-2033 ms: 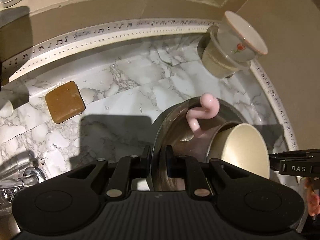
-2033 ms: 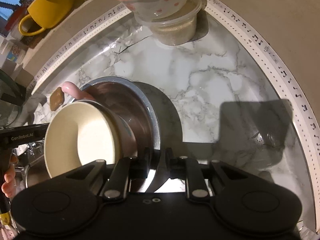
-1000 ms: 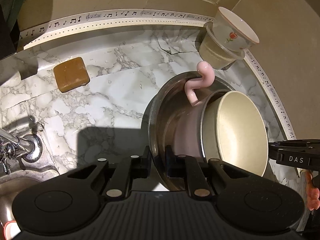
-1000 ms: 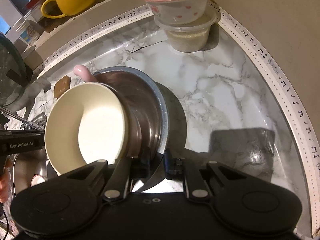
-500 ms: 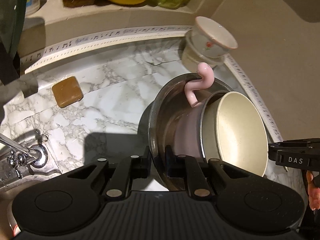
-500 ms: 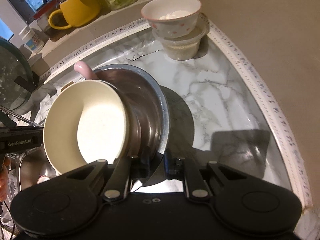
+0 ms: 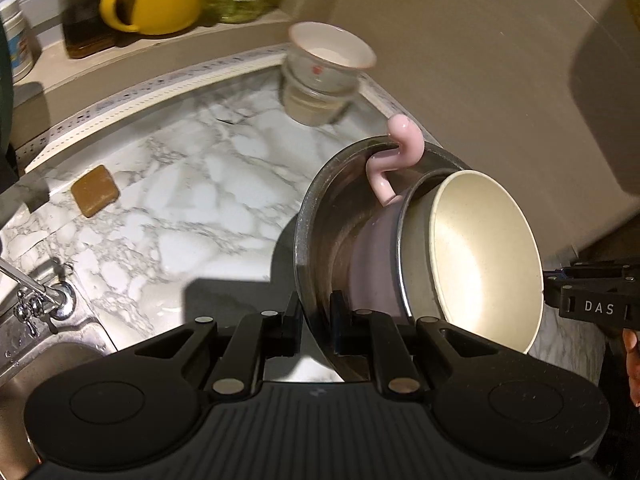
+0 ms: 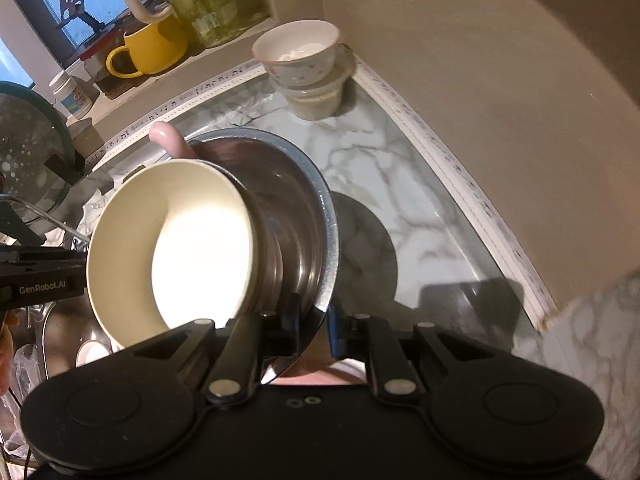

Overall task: Organize plates and bowls
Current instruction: 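Lower the steel bowl stack onto the pink plate with both grippers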

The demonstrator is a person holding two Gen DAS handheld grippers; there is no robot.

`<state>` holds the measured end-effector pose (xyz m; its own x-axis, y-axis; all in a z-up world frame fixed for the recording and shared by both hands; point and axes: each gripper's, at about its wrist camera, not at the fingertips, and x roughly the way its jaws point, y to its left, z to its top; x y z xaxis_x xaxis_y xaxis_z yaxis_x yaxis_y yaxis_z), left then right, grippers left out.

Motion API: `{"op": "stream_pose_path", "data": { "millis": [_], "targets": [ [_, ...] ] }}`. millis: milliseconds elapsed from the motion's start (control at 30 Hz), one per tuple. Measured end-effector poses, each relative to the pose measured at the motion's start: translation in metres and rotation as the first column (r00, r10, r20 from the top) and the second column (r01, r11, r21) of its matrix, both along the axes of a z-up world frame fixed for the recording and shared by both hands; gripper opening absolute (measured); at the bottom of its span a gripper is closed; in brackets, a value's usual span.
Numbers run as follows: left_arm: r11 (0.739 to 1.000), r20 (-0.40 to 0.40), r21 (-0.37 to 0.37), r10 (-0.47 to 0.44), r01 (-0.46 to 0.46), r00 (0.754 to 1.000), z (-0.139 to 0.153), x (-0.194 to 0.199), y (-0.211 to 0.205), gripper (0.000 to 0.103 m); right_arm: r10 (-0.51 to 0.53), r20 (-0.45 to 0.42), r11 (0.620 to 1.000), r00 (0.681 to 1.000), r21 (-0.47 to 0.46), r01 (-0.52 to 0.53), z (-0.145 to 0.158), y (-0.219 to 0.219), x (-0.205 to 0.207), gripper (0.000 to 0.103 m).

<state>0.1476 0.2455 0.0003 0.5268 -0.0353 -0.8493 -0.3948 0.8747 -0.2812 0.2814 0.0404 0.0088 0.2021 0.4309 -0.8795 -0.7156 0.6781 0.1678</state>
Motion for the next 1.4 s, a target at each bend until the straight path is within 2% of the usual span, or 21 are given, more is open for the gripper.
{"op": "stream_pose_path", "data": {
  "millis": [400, 667, 933, 1400],
  "targets": [
    [0.988, -0.057, 0.003, -0.157, 0.157, 0.986, 0.0, -0.01, -0.07, 0.013, -0.112, -0.036, 0.993, 0.993, -0.026, 0.111, -0.003, -0.072, -0.042, 0.014],
    [0.971, -0.101, -0.003, -0.239, 0.239, 0.966, -0.014, -0.011, -0.11, 0.013, -0.179, -0.064, 0.984, 0.982, -0.036, 0.177, -0.018, -0.111, -0.063, 0.014],
    [0.962, -0.136, -0.016, -0.272, 0.273, 0.952, -0.032, -0.014, -0.127, 0.013, -0.208, -0.096, 0.978, 0.974, -0.05, 0.204, -0.034, -0.134, -0.072, 0.014],
    [0.962, -0.17, -0.011, -0.272, 0.274, 0.947, -0.052, -0.007, -0.13, 0.014, -0.217, -0.123, 0.976, 0.969, -0.063, 0.21, -0.056, -0.131, -0.069, 0.015]
  ]
}}
